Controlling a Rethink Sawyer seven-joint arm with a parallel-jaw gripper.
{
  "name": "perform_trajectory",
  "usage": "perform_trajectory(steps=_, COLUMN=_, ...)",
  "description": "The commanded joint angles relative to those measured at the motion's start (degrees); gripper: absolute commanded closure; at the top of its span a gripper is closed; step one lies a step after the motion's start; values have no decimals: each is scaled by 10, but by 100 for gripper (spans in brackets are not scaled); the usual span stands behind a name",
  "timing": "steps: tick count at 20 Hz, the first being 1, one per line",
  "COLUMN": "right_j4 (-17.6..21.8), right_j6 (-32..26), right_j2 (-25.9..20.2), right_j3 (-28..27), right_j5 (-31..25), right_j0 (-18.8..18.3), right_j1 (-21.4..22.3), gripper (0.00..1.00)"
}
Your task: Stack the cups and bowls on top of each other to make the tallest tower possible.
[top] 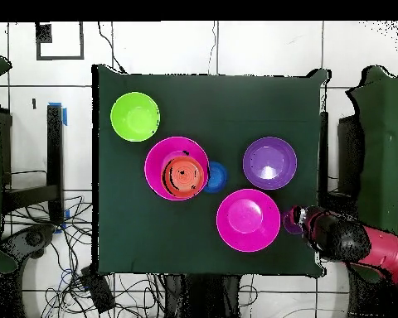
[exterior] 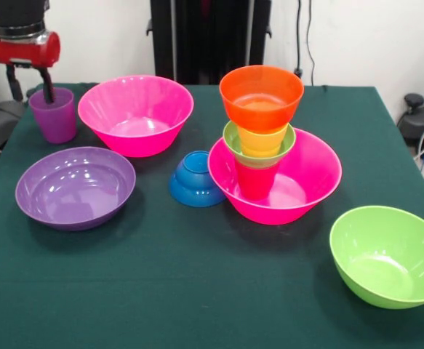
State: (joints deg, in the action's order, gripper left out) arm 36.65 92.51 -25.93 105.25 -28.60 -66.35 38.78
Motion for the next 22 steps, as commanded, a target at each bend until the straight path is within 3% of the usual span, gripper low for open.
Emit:
perform_trajectory(steps=1, right_j4=57, right_j6=-136, right_j2=-27, right_j3=-42, right_j5=-60, right_j0=9, right_j1=-93, gripper=0)
perform_trajectory(steps=7, right_j4=68, right_j6=-127, right_j2=-17, right_j3=-36, right_j5=-61, right_j0=6, right_j1=-96, gripper=0)
perform_trajectory(steps=15, right_j4=62, right_j6=-156, right_j2=-31, right_j3=-37, right_j5=-98, right_j0=-7, right_j1=-65, gripper=0)
perform_trajectory(steps=22, right_j4=48, right_j6=-199, right_j2=-60, right_j3=-35, right_j5=-157, right_j0=-12, right_j1=0, gripper=0)
